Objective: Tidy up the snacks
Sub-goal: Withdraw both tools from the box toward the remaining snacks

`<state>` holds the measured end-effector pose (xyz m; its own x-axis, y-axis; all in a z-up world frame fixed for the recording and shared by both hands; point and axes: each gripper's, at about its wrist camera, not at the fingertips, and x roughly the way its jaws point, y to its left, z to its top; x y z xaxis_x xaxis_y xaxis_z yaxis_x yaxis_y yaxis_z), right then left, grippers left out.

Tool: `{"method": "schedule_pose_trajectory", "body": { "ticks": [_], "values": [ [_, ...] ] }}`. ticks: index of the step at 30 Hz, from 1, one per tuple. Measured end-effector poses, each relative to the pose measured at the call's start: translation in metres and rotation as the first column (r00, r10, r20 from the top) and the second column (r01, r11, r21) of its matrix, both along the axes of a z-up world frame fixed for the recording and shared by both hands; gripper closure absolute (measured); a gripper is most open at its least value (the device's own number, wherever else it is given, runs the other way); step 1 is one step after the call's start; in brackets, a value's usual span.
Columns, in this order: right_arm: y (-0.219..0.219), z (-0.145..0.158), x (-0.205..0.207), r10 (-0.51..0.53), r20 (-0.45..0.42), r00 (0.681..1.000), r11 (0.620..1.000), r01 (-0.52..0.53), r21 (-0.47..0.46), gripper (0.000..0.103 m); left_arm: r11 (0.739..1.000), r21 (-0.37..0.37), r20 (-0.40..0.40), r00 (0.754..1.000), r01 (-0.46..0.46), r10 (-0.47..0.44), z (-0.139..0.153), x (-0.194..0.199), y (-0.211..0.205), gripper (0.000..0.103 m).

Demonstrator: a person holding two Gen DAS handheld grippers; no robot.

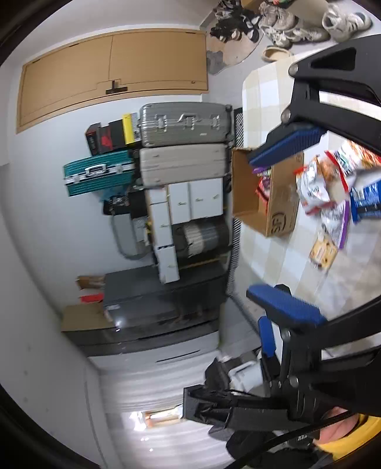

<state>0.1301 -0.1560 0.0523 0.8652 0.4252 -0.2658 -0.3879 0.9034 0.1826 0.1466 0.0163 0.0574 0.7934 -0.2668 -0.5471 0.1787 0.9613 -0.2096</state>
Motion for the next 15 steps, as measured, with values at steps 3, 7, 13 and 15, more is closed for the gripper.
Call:
{"method": "schedule_pose_trajectory", "body": {
  "ticks": [3, 7, 13, 15],
  "values": [
    [0.003, -0.002, -0.022, 0.021, 0.018, 1.000, 1.000, -0.021, -0.002, 0.017, 1.000, -0.021, 0.025, 0.999, -0.023, 0.023, -0.001, -0.025, 0.005, 0.015],
    [0.008, -0.013, -0.051, 0.039, 0.029, 0.999, 0.999, -0.038, -0.017, 0.014, 0.999, -0.022, 0.023, 0.999, -0.037, 0.038, -0.011, -0.042, 0.009, 0.010],
    [0.000, -0.047, -0.062, 0.032, -0.005, 0.999, 0.999, -0.033, -0.015, 0.011, 0.998, -0.025, -0.003, 0.998, -0.061, 0.061, -0.040, -0.054, 0.014, 0.001],
    [-0.003, -0.060, -0.060, 0.038, -0.030, 0.999, 0.999, -0.039, -0.007, 0.011, 0.998, -0.020, -0.025, 0.998, -0.056, 0.056, -0.053, -0.051, 0.013, 0.001]
  ]
}}
